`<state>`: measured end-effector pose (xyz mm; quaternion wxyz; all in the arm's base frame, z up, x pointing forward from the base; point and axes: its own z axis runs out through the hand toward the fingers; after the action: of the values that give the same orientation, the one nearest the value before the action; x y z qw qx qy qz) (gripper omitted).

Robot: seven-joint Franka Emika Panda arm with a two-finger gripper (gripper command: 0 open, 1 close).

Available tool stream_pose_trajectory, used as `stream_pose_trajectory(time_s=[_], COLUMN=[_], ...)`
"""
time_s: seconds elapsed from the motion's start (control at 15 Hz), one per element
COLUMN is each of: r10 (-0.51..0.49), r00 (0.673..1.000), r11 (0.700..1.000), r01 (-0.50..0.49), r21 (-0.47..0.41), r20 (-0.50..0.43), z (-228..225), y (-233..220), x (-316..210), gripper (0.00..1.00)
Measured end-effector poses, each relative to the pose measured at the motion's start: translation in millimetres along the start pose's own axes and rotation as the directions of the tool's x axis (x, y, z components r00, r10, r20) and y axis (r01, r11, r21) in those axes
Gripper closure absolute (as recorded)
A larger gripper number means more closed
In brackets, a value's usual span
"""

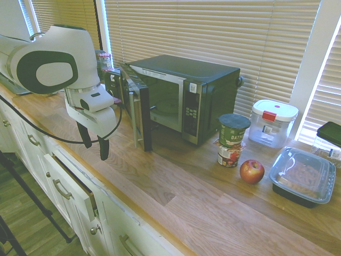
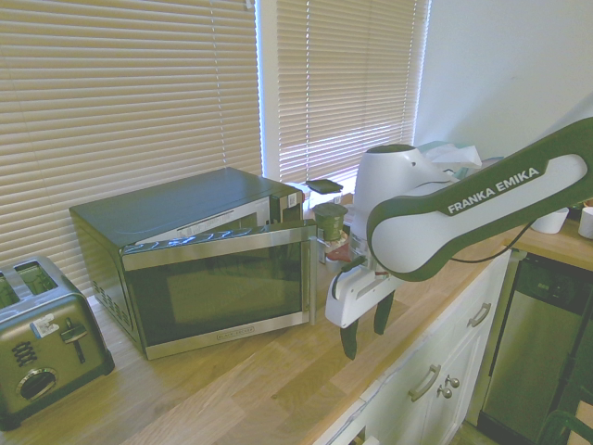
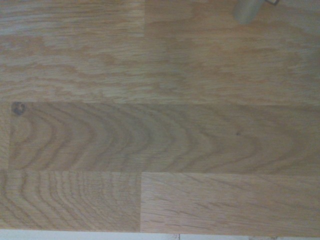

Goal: Close the microwave

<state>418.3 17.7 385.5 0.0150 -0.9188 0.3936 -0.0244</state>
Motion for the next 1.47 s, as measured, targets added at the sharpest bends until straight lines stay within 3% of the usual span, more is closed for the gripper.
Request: stream_pose_trajectory(time_s=[0.4, 0.87, 1.47], r10=[-0.031, -0.125, 0.044], r00=[0.999, 0.986, 0.983], r11=[0.999, 0.992, 0.998], r01=[0.031, 0.124, -0.037], r21=[-0.011, -0.022, 0.045], r20=[-0.009, -0.107, -0.176], z=[1, -21, -58], y=[-7, -72, -176], x=[-8, -53, 2], gripper=[0.0, 0.0, 0.0])
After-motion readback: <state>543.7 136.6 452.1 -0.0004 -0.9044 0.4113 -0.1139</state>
